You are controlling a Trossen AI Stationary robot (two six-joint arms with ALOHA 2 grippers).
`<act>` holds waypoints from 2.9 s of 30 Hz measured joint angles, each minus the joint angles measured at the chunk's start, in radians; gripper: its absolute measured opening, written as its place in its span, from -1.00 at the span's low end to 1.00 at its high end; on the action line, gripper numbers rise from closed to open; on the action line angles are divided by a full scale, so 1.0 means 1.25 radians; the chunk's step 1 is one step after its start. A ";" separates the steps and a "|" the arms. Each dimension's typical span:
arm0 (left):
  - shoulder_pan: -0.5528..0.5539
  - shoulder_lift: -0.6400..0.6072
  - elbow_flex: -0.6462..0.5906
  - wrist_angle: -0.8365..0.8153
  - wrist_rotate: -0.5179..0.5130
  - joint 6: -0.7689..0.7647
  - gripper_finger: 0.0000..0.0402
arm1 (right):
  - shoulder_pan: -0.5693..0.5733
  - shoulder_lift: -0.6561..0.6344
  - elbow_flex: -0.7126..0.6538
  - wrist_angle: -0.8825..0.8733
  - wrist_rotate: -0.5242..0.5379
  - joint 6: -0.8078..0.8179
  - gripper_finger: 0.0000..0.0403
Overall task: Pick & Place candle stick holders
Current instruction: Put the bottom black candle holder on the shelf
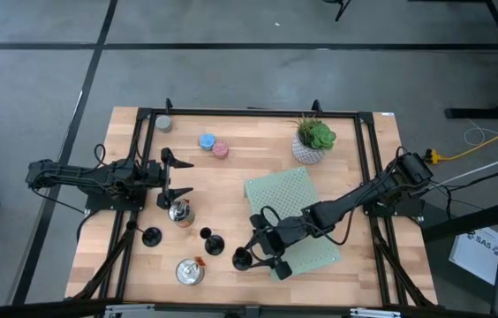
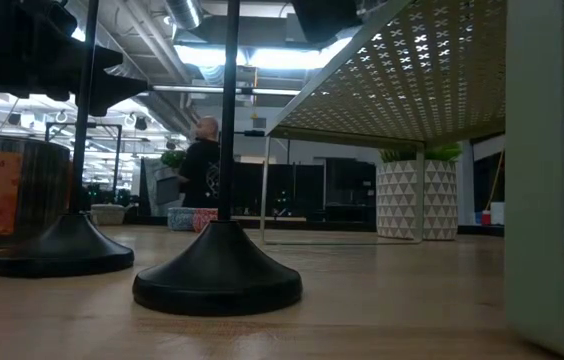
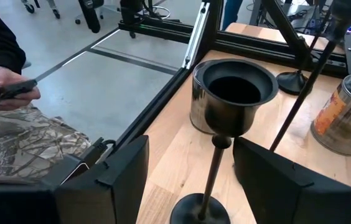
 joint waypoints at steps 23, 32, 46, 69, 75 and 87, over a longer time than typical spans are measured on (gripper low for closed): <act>0.000 0.000 0.000 0.000 0.000 0.000 0.83 | 0.000 0.000 0.000 0.020 0.070 0.034 0.17; 0.000 0.000 0.000 0.000 0.000 0.000 0.83 | -0.001 0.000 -0.001 0.054 0.093 0.055 0.17; 0.000 0.000 0.000 0.000 0.000 0.000 0.83 | -0.001 0.026 -0.001 0.118 0.096 0.055 0.17; 0.000 0.000 0.000 0.000 0.000 0.000 0.83 | 0.000 0.026 -0.001 0.168 0.095 0.055 -0.47; 0.000 0.000 0.000 0.000 0.000 0.000 0.83 | 0.000 0.025 -0.001 0.217 0.075 0.072 -0.47; 0.000 0.000 0.000 0.000 0.000 0.000 0.83 | -0.020 -0.081 -0.001 0.203 0.075 0.145 -0.47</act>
